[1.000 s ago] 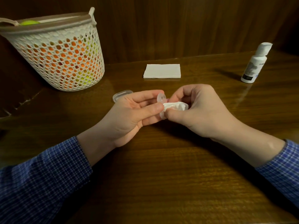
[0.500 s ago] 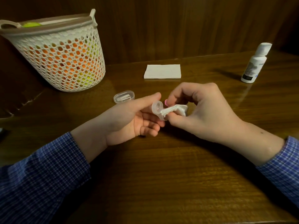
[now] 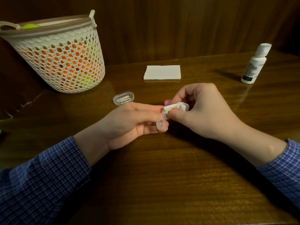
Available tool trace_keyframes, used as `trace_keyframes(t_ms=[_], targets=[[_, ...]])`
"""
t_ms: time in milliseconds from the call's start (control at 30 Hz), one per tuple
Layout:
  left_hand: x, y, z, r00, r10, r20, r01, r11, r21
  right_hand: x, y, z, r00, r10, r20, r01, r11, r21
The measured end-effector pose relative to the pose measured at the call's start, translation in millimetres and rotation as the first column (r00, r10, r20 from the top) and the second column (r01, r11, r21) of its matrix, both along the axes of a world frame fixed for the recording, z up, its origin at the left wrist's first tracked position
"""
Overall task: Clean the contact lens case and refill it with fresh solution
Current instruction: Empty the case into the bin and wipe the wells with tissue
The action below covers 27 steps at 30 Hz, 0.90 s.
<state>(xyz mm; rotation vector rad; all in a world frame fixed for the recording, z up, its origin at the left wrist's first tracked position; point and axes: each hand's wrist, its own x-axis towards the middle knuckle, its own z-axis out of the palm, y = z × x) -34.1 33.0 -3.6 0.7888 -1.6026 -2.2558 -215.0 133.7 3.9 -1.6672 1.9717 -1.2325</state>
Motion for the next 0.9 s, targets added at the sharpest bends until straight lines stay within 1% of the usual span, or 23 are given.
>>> trace_keyframes(t_ms=[67,133,233,333,400,467,533,633,733,900], targets=[[-1,2,-1,0.999,0.045,-0.005,-0.045,0.997,-0.068,-1,-2,0,0.996,-0.027,0.091,0.022,0.998,0.055],[-2,4,-2,0.997,0.07,-0.012,-0.071,0.987,-0.146,-1,-3,1,0.972,-0.043,0.232,0.016,0.993,0.116],[-1,5,-2,0.998,0.061,-0.026,-0.066,0.953,-0.297,-2,-5,4,0.887,-0.065,0.457,-0.035,0.978,0.207],[-2,7,-3,0.996,0.039,-0.086,-0.066,0.941,-0.331,-3,-7,6,0.777,-0.097,0.621,-0.115,0.949,0.292],[-4,7,-4,0.993,0.043,-0.107,-0.072,0.956,-0.286,-3,-8,7,0.709,-0.112,0.696,-0.173,0.929,0.326],[-5,6,-5,0.99,0.062,-0.129,-0.083,0.982,-0.17,-5,-9,7,0.686,-0.093,0.721,-0.216,0.921,0.325],[-5,2,-6,0.988,0.061,-0.139,-0.073,0.994,-0.078,-5,-9,7,0.701,-0.054,0.711,-0.233,0.925,0.3],[-4,-2,-6,0.992,0.01,-0.126,-0.016,0.999,-0.046,-5,-7,6,0.727,0.026,0.686,-0.258,0.936,0.239],[-4,-4,-6,0.993,-0.004,-0.117,0.002,1.0,-0.023,-5,-6,5,0.73,0.09,0.677,-0.302,0.932,0.202],[-4,-6,-5,0.989,0.073,-0.125,-0.062,0.994,0.086,-9,-5,7,0.696,0.168,0.698,-0.366,0.92,0.143]])
